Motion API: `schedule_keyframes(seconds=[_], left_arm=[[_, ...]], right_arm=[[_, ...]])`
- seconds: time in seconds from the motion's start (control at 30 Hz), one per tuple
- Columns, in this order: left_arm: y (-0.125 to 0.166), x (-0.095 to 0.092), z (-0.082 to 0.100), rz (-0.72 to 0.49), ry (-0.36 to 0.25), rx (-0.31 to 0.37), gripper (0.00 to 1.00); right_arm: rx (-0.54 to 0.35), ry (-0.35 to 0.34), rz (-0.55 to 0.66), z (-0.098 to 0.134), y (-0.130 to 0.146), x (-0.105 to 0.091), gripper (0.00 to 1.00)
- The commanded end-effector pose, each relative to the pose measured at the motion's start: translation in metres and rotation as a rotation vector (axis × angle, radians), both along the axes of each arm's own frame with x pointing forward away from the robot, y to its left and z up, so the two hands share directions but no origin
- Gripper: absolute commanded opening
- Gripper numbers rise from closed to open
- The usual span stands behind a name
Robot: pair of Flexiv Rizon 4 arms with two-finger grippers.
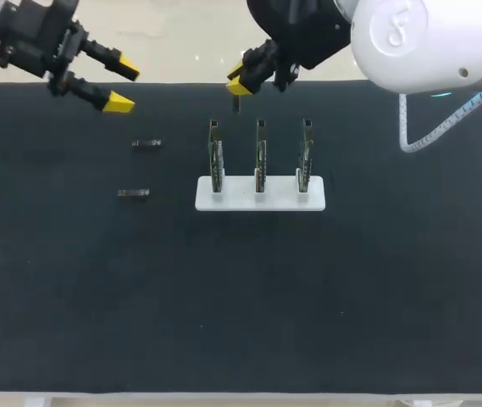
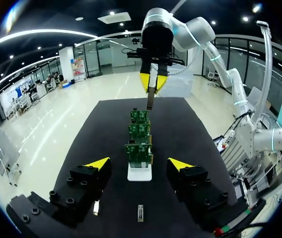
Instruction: Pick up the optical module with the left hand, and insert it into the network port with the right hand.
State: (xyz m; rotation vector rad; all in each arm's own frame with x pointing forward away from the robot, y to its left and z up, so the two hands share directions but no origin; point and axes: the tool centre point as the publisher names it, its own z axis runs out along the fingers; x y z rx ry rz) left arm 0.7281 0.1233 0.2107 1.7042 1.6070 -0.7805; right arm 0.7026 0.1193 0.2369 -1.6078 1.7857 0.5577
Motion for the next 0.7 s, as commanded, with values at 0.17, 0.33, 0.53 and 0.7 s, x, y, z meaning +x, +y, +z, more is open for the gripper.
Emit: schedule_keyframes(seconds=[0.17,0.33,0.53,0.7], left_arm=[[0.025,0.001,0.001,-0.033,0.014,-0.007,1.00],[0.027,0.001,0.000,-0.035,0.013,-0.008,1.00],[0.027,0.001,0.000,-0.035,0.013,-0.008,1.00],[0.027,0.001,0.000,-0.035,0.013,-0.008,1.00]], right_arm=[[0.004,0.005,0.017,-0.001,0.005,0.009,0.00],[0.008,0.005,0.027,-0.001,0.008,0.011,0.00],[0.003,0.010,0.032,0.001,0.009,0.012,0.00],[0.003,0.010,0.032,0.001,0.009,0.012,0.00]])
